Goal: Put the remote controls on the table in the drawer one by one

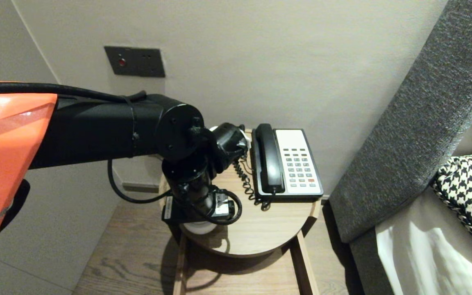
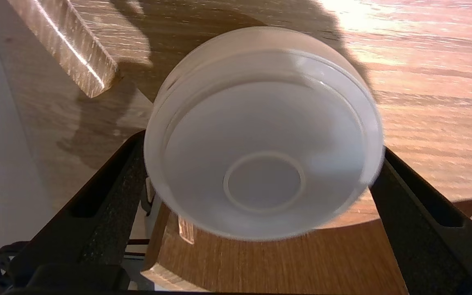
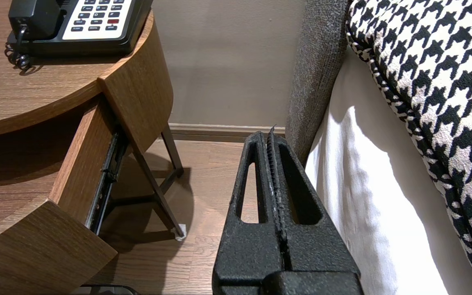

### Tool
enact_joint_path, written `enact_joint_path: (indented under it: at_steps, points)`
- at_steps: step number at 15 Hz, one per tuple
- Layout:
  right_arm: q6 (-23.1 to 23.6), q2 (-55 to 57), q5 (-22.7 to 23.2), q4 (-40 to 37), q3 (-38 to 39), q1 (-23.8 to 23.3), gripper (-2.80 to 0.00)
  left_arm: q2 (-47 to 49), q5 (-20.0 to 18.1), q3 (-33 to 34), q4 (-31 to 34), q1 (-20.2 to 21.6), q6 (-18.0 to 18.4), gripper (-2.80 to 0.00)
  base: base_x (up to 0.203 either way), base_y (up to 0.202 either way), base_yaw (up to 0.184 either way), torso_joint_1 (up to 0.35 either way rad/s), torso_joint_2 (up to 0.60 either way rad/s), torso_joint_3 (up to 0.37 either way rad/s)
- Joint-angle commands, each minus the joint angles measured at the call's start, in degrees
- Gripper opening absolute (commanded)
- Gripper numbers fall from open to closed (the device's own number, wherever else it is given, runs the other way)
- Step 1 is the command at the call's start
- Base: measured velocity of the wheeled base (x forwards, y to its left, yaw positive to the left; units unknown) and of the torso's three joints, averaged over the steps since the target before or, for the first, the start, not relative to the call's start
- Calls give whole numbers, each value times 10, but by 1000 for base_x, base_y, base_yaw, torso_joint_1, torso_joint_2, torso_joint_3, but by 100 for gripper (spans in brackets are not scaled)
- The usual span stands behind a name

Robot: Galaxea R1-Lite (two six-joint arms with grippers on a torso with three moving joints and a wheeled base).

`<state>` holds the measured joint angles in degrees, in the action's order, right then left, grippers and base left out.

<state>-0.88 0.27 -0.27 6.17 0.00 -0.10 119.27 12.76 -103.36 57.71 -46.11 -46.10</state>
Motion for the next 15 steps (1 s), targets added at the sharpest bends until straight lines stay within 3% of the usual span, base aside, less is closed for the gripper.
enact_joint_path:
  at_steps: [1,15]
  points:
    - [0,1,0,1,23,0,-280,11,1,-1,3,5,-3,0,0,0,0,0,0,0]
    - [0,1,0,1,23,0,-280,21,-1,-1,-15,14,-2,0,0,0,0,0,0,0]
